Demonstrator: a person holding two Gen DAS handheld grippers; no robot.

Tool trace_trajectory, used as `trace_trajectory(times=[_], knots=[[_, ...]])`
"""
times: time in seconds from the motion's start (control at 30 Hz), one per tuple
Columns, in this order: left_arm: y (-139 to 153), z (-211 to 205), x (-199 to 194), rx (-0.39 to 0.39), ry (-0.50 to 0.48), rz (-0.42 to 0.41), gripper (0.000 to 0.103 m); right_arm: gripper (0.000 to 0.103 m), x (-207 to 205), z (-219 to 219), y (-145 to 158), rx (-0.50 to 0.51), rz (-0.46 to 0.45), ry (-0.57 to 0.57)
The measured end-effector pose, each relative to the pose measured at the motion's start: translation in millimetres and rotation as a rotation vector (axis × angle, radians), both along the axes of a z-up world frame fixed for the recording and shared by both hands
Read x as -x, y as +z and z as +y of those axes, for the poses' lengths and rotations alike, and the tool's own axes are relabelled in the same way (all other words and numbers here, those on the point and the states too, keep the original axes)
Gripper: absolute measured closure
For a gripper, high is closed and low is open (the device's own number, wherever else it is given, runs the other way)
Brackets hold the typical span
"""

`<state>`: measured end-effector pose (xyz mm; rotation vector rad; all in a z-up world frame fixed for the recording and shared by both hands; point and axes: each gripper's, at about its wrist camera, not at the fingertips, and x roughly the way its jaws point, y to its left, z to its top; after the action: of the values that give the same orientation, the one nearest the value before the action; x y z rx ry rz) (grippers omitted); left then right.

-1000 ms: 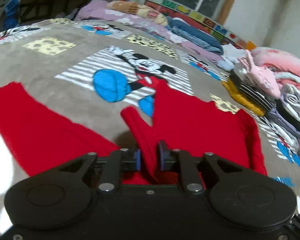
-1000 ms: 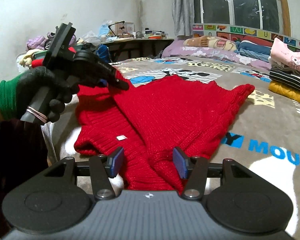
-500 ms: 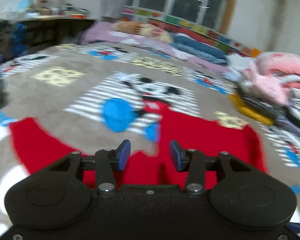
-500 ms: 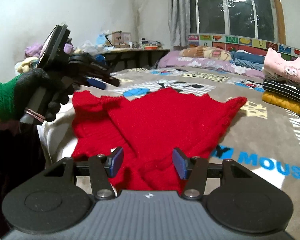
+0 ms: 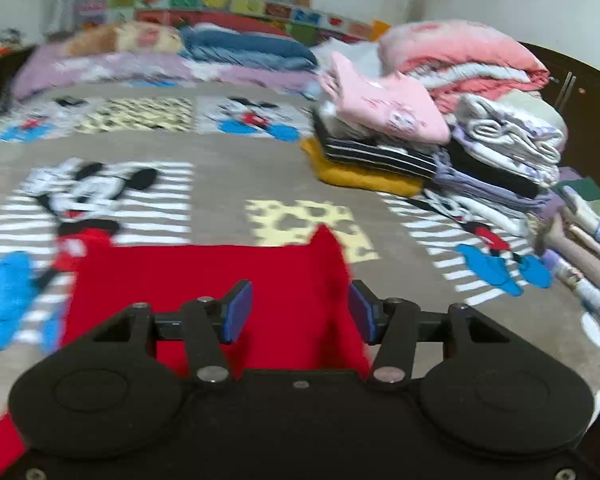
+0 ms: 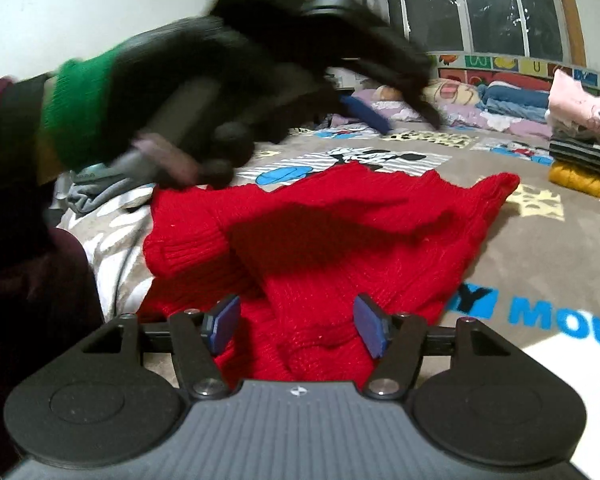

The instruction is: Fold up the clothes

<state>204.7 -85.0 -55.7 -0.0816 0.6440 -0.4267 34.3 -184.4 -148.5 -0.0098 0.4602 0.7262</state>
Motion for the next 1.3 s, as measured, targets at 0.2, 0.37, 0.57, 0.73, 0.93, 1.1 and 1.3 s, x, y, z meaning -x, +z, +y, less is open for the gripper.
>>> trace_trajectory(times=[0.2,0.37,0.57,0.73,0.93,1.1,1.3], knots=[[-15,-35,-44,-0.019,-0.021,0.077,0.052,0.036,-2,-6,-2,-0.05,0.027,0.037],[-28,-50,-70,-0.011,-0.052,0.144,0.069,0.036,-3,-11,-3,-0.082,0.046,0.059],[-40,-30,-87,0.02,-0.014,0.164,0.094,0.036,-4,-18,-2,-0.139,0.09,0.1],[-53,1,-94,0.174,0.023,0.19,0.094,0.036,-4,-19,-2,-0.16,0.117,0.132],[-58,-6,-104,0.133,0.043,0.185,0.094,0.036,-3,-18,0,-0.184,0.141,0.174],[-60,-14,-107,-0.015,0.056,0.156,0.093,0.035,-7,-19,1,-0.19,0.166,0.192],[-48,-11,-105,-0.039,0.05,0.149,0.09,0.034,-1,-19,3,-0.177,0.168,0.198]])
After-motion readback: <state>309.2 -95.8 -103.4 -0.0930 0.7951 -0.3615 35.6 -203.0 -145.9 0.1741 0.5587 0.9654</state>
